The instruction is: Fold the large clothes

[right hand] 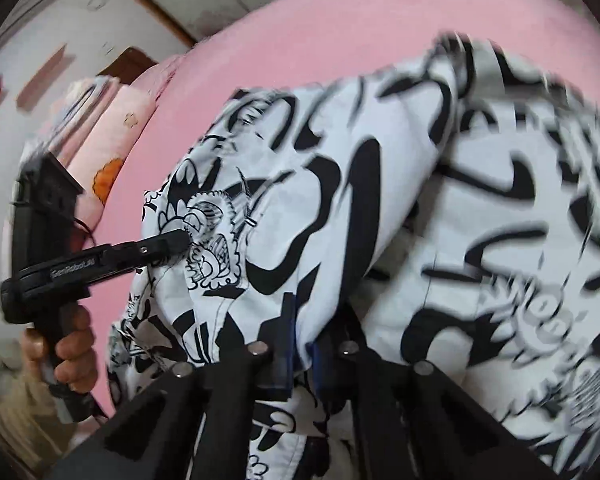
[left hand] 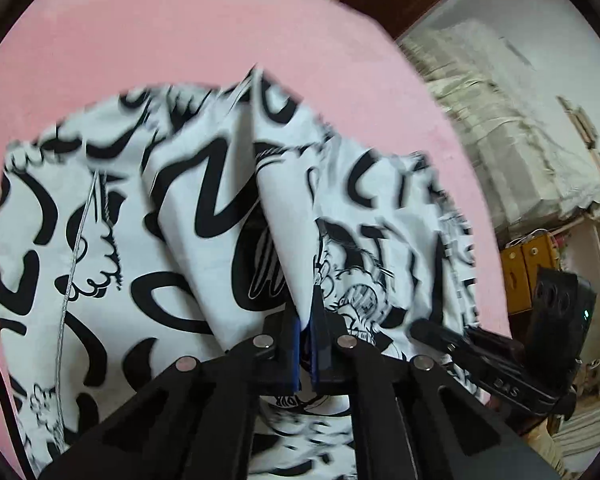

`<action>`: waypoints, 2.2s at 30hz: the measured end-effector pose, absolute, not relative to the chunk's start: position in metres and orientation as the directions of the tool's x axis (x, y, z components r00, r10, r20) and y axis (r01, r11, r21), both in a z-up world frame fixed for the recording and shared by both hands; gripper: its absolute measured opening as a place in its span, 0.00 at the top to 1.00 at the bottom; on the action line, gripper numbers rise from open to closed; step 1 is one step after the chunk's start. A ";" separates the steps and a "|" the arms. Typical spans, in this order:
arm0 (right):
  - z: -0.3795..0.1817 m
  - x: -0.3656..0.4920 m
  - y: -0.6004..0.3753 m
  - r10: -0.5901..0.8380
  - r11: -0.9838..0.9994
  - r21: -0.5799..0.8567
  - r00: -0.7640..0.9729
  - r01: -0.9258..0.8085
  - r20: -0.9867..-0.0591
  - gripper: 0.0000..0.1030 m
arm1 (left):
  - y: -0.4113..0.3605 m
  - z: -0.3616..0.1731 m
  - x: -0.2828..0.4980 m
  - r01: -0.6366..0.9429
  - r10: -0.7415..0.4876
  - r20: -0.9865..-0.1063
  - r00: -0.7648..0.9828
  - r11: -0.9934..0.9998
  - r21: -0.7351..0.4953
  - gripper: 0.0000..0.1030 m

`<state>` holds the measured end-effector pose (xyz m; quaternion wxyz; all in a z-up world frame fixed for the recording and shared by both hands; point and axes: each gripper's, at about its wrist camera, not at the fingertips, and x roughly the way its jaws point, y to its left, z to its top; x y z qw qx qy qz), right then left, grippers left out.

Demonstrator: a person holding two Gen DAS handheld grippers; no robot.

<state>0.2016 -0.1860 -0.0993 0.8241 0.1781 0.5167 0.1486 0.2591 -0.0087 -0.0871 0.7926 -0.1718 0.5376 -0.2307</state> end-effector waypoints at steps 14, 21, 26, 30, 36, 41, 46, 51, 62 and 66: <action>-0.140 0.160 -0.244 0.324 0.930 0.367 0.413 0.025 -0.851 0.96 | -0.057 -0.126 0.172 0.178 -0.459 -0.817 0.348 0.888 -0.423 1.00; -0.141 0.153 -0.230 0.224 0.964 0.264 0.466 0.020 -0.856 0.84 | -0.051 -0.132 0.181 0.202 -0.493 -0.810 0.317 0.870 -0.450 0.95; -0.108 0.142 -0.225 0.096 0.994 0.114 0.515 0.002 -0.852 0.69 | -0.039 -0.097 0.181 0.243 -0.435 -0.844 0.312 0.896 -0.372 0.70; -0.075 0.132 -0.227 0.059 0.997 0.073 0.611 -0.002 -0.789 0.68 | -0.031 -0.058 0.177 0.269 -0.397 -0.809 0.434 0.914 -0.305 0.66; -0.062 0.167 -0.186 0.168 0.986 0.134 0.661 -0.102 -0.732 0.68 | -0.060 -0.054 0.214 0.266 -0.460 -0.742 0.488 0.888 -0.375 0.69; -0.099 0.207 -0.163 0.138 0.989 0.077 0.612 -0.124 -0.779 0.68 | -0.084 -0.102 0.248 0.231 -0.374 -0.811 0.450 0.926 -0.298 0.87; -0.131 0.208 -0.201 -0.095 0.994 -0.113 0.586 0.006 -0.805 0.71 | -0.055 -0.145 0.261 0.172 -0.362 -0.841 0.403 0.932 -0.319 0.96; -0.147 0.195 -0.259 -0.021 0.994 0.042 0.548 0.104 -0.836 0.68 | -0.045 -0.152 0.262 0.181 -0.389 -0.823 0.414 0.921 -0.344 0.99; -0.141 0.195 -0.245 -0.085 0.992 -0.022 0.533 0.123 -0.842 0.68 | -0.050 -0.135 0.253 0.179 -0.353 -0.847 0.398 0.935 -0.306 0.95; -0.123 0.188 -0.244 -0.070 0.990 0.005 0.527 0.139 -0.847 0.66 | -0.054 -0.116 0.244 0.173 -0.306 -0.871 0.385 0.951 -0.258 0.64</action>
